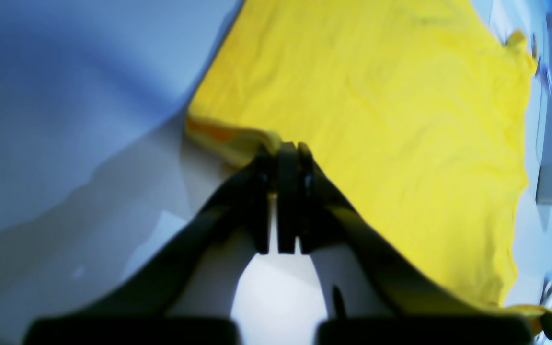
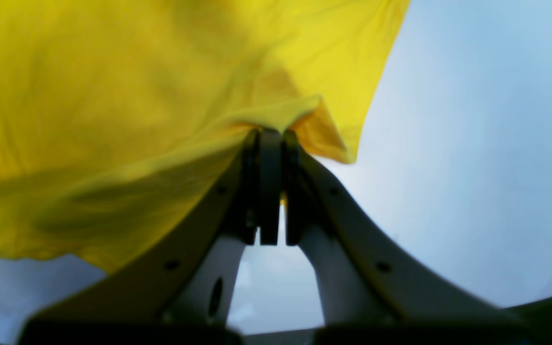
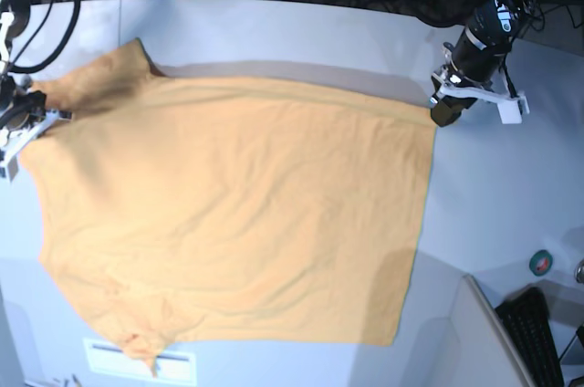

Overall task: Layout the t-shirt on the table in an organized manner, then fold the t-shirt properly
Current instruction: 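Drag the shirt edge with both grippers toward the shirt's middle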

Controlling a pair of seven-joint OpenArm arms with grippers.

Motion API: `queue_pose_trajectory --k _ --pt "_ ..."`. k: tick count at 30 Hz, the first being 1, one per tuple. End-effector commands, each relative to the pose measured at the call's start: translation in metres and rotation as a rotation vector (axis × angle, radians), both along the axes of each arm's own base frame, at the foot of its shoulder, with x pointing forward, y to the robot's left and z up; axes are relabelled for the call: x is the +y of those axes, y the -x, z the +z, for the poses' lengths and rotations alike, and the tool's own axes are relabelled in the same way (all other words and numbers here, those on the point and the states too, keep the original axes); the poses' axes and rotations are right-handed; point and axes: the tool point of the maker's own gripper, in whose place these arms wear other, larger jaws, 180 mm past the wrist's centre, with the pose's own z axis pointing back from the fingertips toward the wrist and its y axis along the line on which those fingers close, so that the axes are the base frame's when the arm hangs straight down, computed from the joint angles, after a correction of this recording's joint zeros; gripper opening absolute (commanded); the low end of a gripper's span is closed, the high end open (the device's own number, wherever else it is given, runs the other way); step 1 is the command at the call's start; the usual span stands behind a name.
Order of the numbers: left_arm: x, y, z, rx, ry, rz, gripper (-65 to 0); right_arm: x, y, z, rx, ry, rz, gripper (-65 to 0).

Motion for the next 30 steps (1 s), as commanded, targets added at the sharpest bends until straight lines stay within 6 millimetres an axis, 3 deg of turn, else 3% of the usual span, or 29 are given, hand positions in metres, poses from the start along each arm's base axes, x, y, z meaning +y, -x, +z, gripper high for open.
queue_pose_trajectory --k 1,6,13,30 --pt "0.003 -0.014 0.016 -0.067 -0.008 0.007 -65.0 -0.007 -0.014 0.009 -0.036 0.013 0.0 -65.0" --pt "0.008 -0.041 0.018 -0.08 0.034 0.069 -65.0 -0.017 -0.036 -0.004 -0.011 -0.031 -0.037 -65.0" --pt "-0.001 -0.074 0.0 -0.07 0.125 0.079 -65.0 -0.031 -0.068 -0.008 0.002 -0.08 -0.082 -65.0" --pt "0.005 -0.136 0.03 -0.151 0.175 0.113 -65.0 -0.045 -0.125 0.022 -0.045 -0.013 -0.092 -65.0"
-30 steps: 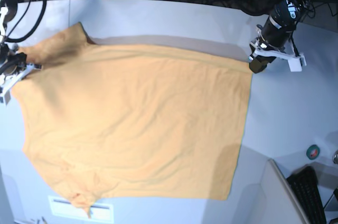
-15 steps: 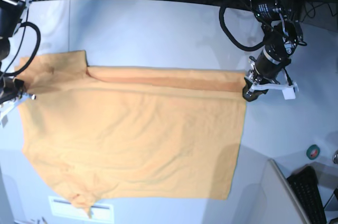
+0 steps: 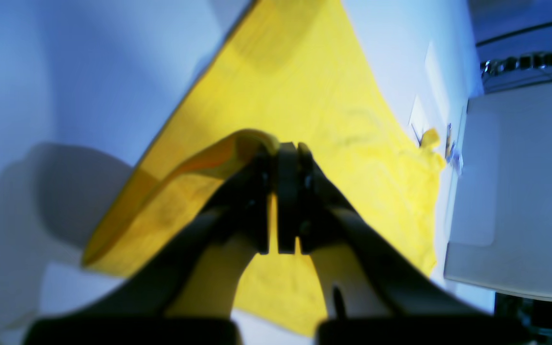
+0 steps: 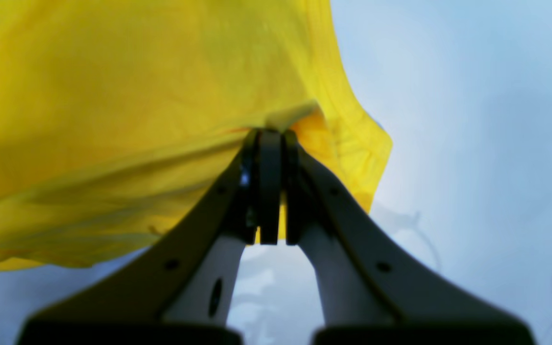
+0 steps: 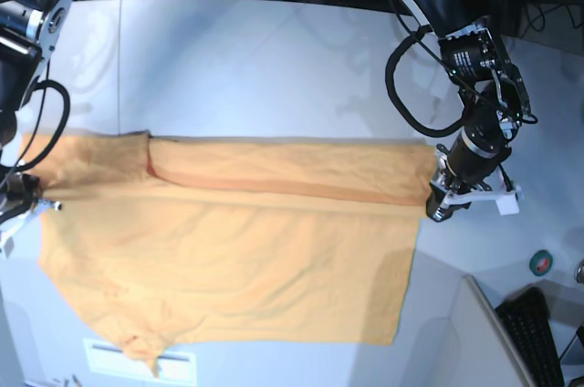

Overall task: Layout the t-shirt on the table in an organized manner, then fold the t-shirt properly
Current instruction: 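Drag the shirt edge with both grippers toward the shirt's middle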

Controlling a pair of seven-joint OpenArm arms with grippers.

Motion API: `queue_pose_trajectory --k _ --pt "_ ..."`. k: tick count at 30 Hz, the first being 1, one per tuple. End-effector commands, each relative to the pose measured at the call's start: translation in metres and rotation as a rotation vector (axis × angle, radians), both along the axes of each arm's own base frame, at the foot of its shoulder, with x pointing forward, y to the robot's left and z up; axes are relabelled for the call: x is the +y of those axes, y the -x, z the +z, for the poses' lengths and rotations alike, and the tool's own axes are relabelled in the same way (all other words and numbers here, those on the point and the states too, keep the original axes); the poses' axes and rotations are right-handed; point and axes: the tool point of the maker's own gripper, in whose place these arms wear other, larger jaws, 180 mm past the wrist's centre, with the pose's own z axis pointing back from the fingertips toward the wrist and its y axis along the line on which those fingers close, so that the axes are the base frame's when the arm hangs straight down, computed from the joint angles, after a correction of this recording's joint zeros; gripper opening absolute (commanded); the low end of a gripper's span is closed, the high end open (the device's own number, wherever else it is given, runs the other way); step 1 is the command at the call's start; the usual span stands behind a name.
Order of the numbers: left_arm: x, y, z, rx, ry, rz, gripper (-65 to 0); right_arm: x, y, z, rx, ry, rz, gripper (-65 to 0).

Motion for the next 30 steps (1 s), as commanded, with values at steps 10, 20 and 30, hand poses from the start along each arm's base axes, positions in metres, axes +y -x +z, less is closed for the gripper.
queue_pose_trajectory --k 10,20,30 --pt "-0.004 -0.034 0.014 -0.056 0.045 0.005 -65.0 -0.008 -0.041 0.01 -0.107 -0.025 -0.03 -65.0" --pt "-0.017 -0.056 0.01 -0.066 0.002 -0.047 -65.0 -0.009 -0.045 0.01 -0.142 -0.019 -0.033 -65.0" --pt "-0.014 -0.056 0.004 -0.06 0.009 -0.027 -65.0 -0.008 -0.052 0.014 -0.186 -0.017 -0.032 -65.0"
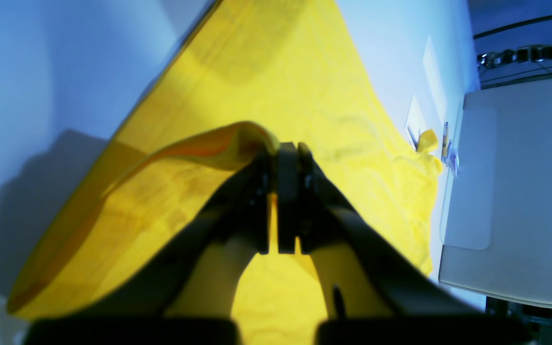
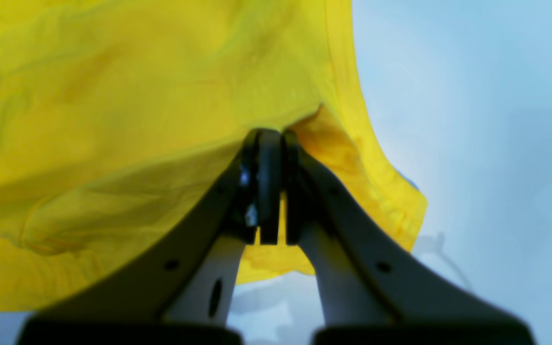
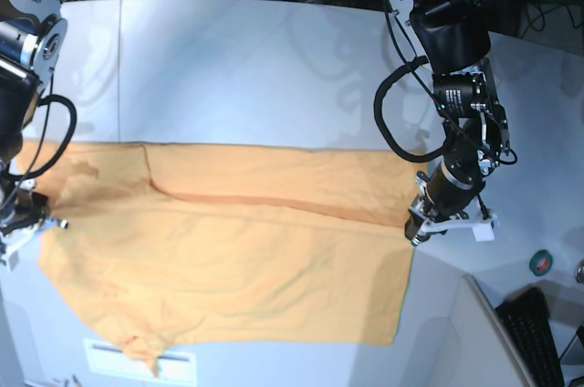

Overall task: Layout the t-shirt on the table in an organized manner, then fold the t-shirt properly
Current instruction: 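Drag the shirt edge with both grippers toward the shirt's middle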

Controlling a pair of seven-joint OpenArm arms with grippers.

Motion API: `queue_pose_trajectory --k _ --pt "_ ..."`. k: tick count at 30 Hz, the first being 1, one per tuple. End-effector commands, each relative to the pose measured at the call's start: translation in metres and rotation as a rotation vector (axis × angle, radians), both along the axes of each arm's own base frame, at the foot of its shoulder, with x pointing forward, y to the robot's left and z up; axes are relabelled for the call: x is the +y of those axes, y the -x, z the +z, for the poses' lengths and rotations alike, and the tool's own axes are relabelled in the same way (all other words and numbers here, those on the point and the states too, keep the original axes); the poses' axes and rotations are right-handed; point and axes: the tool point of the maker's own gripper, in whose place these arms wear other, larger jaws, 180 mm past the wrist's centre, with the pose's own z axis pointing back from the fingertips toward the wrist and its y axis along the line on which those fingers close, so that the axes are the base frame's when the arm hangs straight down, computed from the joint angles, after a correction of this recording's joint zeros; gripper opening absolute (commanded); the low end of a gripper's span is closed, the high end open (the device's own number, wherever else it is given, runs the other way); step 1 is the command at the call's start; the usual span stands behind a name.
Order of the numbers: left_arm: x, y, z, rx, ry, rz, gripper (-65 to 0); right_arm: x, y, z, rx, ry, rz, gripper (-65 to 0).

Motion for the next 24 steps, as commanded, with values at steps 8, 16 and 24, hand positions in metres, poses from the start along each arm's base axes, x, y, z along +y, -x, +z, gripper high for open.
queue_pose_trajectory --k 8,16,24 --pt "0.014 -0.013 0.02 -0.062 -0.028 0.012 -65.0 -0.004 -0.024 0.024 -0.086 0.039 0.023 -65.0" --pt "0.012 -0.017 0.024 -0.072 -0.027 0.01 -65.0 0.0 -0.026 0.024 -0.087 0.05 0.04 -65.0" --pt "0.009 -0.017 0.015 -0.047 -0.009 0.007 -65.0 0.001 -0.026 0.024 -0.087 0.049 0.042 -65.0"
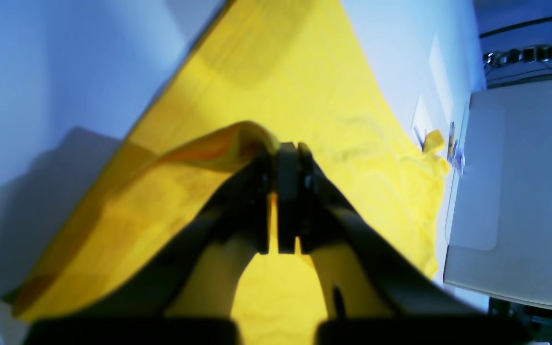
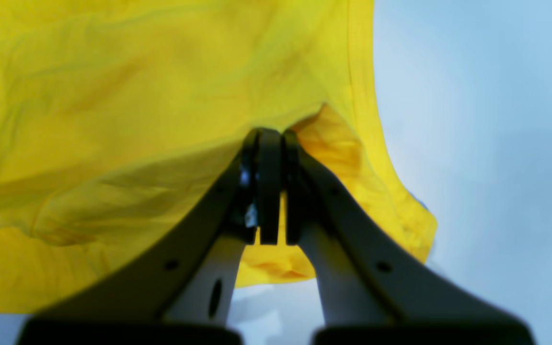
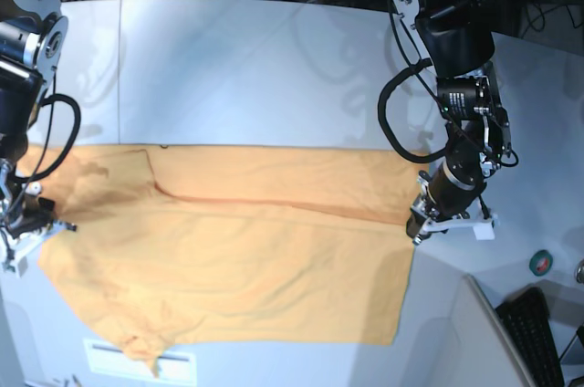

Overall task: Layout the t-shirt on the table in an organized manner, then fold the t-shirt properly
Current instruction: 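Drag the shirt edge with both grippers toward the shirt's middle, then adjust the shirt edge with both grippers to straighten it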

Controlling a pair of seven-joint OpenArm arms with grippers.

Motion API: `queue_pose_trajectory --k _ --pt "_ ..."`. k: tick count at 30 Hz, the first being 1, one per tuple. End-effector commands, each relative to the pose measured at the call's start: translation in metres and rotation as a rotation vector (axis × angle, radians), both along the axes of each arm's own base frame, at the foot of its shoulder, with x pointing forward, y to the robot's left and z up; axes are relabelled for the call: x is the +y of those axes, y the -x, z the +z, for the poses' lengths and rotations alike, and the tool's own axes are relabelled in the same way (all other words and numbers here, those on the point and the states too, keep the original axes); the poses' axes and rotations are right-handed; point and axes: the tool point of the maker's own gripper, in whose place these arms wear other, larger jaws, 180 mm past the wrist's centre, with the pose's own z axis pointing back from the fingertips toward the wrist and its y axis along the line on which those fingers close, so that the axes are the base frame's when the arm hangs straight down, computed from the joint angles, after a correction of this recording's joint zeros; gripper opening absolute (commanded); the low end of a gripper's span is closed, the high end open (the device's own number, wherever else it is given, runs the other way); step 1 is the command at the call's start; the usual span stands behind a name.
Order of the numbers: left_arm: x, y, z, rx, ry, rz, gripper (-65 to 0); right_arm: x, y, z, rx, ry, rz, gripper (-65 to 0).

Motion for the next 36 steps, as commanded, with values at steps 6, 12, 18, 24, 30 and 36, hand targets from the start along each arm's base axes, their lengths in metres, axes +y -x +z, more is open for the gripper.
queue_pose_trajectory --k 6,12,18,24,30,36 --pt "0.005 -0.021 0.028 -0.083 -0.011 0.009 -65.0 -0.012 -0.016 0.022 -0.063 0.027 -0.011 -65.0" --pt "0.006 -0.027 0.035 -0.102 -0.01 0.01 -31.1 -0.019 -0.015 0.026 -0.082 0.019 -0.04 -27.3" --pt "0.018 -0.023 0.043 -0.123 -0.048 0.013 -21.9 -0.054 0.005 0.049 -0.161 0.056 -0.136 -21.9" --pt "-0.006 0.001 0.033 -0.119 -0.156 -0.09 -54.3 -0.047 0.05 0.032 -0.119 0.11 -0.112 -35.7" --pt "-0.02 0.001 0.012 -0.137 -0.282 -0.174 -65.0 -0.039 0.071 -0.006 -0.026 0.063 -0.114 -65.0" --pt "-0.024 0.002 -0.032 -0.057 -0.287 -0.17 -65.0 -0.042 0.068 -0.032 0.011 0.006 -0.147 -65.0"
